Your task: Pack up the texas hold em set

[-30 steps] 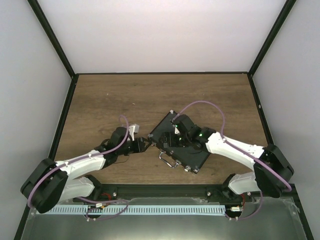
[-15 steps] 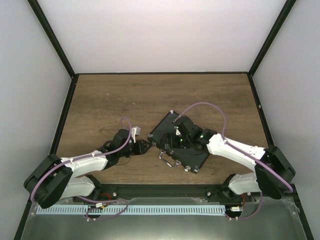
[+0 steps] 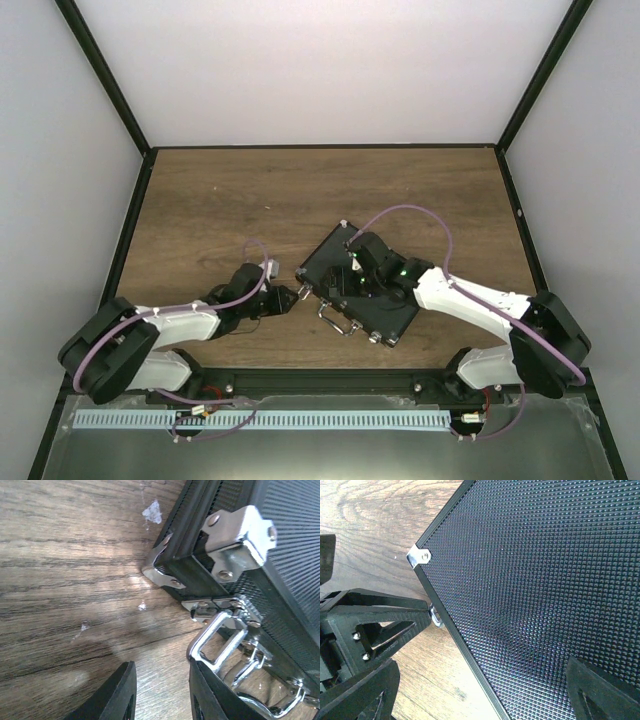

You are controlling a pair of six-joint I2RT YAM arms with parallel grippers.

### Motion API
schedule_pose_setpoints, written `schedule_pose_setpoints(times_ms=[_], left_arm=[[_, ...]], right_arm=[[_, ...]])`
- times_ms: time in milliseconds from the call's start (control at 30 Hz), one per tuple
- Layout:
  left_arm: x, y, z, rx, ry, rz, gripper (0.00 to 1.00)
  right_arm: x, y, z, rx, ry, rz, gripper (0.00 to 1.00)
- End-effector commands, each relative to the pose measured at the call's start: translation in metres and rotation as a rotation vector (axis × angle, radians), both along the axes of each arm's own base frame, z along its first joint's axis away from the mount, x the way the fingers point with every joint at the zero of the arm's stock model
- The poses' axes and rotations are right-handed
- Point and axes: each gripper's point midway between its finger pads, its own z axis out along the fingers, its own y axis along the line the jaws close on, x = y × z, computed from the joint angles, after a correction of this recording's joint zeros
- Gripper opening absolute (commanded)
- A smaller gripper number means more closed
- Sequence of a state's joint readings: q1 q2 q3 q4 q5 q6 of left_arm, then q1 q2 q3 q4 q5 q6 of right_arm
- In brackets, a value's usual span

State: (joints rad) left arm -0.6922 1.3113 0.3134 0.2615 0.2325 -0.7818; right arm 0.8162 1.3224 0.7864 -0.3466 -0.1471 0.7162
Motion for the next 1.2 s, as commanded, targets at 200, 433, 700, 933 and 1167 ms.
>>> schedule_pose_setpoints(times_ms=[200, 433, 700, 933, 1167], left_arm=[[0.008, -0.009, -0.001, -0.011, -0.015, 0.000, 0.32], [0.009, -0.003, 0.004, -0.005, -0.030, 0.034, 0.36], [0.007, 0.002, 0.033, -0.052, -0.104, 0.044, 0.46], [0.007, -0.011, 0.030, -0.067, -0.073, -0.007, 0.41], [0.008, -0.020, 0.020, -0.087, -0.034, -0.020, 0.36]], right_arm=[[0.000, 0.000, 0.003, 0.006, -0.012, -0.006, 0.93], [0.005, -0.014, 0.017, -0.058, -0.069, -0.027, 0.94], [0.004, -0.018, 0.038, -0.083, -0.124, 0.023, 0.93], [0.002, 0.002, 0.026, -0.247, -0.186, 0.145, 0.81], [0.005, 0.011, -0.009, -0.520, -0.216, 0.226, 0.65]])
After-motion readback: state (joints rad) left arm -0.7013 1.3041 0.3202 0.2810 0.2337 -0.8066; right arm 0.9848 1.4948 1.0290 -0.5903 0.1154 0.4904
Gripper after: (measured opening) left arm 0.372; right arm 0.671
